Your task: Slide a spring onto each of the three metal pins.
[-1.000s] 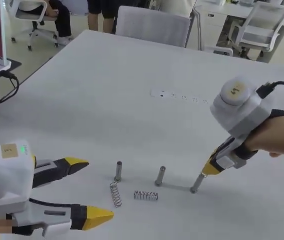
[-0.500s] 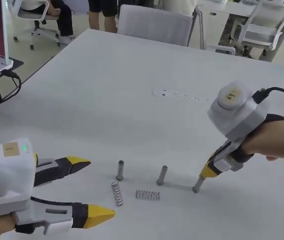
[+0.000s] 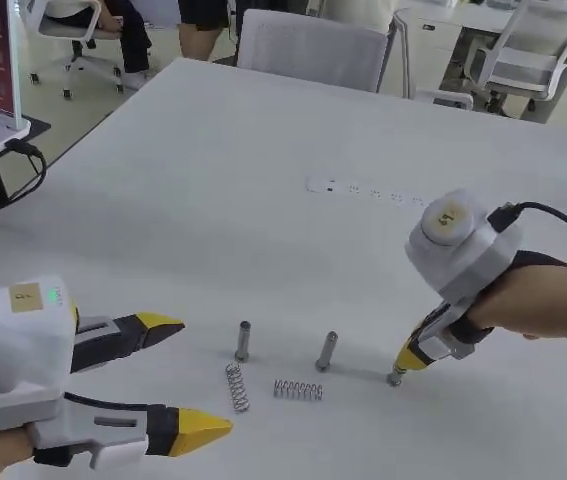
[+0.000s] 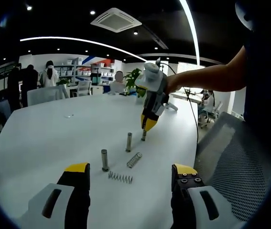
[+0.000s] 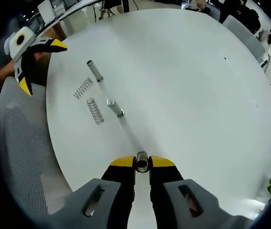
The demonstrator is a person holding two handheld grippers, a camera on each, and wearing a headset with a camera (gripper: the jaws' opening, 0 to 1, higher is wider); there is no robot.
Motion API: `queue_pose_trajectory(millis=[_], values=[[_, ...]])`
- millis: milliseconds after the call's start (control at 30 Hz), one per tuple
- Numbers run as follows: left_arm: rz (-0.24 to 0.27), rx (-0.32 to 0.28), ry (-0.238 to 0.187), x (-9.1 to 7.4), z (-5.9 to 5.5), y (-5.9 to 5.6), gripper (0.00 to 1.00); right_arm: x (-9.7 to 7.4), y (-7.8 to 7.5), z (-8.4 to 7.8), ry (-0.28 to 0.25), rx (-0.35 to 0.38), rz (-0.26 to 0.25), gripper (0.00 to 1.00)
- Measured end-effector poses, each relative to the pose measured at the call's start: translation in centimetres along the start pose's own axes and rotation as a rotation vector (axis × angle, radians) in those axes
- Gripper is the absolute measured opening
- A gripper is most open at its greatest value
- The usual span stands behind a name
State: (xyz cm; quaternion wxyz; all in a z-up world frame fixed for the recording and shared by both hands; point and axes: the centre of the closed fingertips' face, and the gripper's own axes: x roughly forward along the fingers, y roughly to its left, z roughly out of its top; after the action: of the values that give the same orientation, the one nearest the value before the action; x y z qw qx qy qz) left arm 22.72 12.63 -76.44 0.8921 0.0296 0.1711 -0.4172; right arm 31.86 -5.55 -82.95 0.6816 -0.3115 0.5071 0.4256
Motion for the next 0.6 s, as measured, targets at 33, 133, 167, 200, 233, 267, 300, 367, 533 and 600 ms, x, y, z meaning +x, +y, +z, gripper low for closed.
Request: queue_pose_trajectory(millis=[33,133,167,200,233,267,300,367,533,600], values=[[-0.001,0.0,-0.001,0.0,0.0,0.0,0.65,0.2,0.0,-0.1,0.0,0.001,0.0,0.08],[0.001,0.0,0.0,-0.1,0.0,0.1,0.65,0.6,-0.2,-0.2,0.0,0.005,-0.003,0.08],[0.001,-0.002,-0.002,-0.1,0.0,0.0,0.65,0.7,-0.2,-0.3,0.004,0.008,-0.002,0.08],[0.001,-0.002,-0.002,-0.1,0.0,0.0,0.65,0.8,-0.1,-0.3,0.003,0.008,-0.002,0.09],[0.002,-0.001,-0.001,-0.1,0.0,0.0,0.65,0.9,-0.1,-0.4,0.002,0.007,-0.003,0.09],[0.002,-0.003,0.0,-0.2,-0.1,0.0,0.65,0.9,-0.1,-0.4,0.004,0.006,-0.004,0.09],[0.002,-0.002,0.0,-0.2,-0.1,0.0,0.65,1.0,-0.1,-0.4,0.004,0.006,-0.003,0.09],[0.002,-0.003,0.002,-0.2,-0.1,0.0,0.65,1.1,-0.2,-0.4,0.003,0.007,-0.004,0.09],[0.004,-0.004,-0.001,-0.3,-0.1,0.1,0.65,1.3,-0.2,-0.2,-0.012,0.014,-0.006,0.09],[0.004,-0.005,0.0,-0.3,-0.2,0.1,0.65,1.3,-0.2,-0.1,-0.017,0.016,-0.005,0.09]])
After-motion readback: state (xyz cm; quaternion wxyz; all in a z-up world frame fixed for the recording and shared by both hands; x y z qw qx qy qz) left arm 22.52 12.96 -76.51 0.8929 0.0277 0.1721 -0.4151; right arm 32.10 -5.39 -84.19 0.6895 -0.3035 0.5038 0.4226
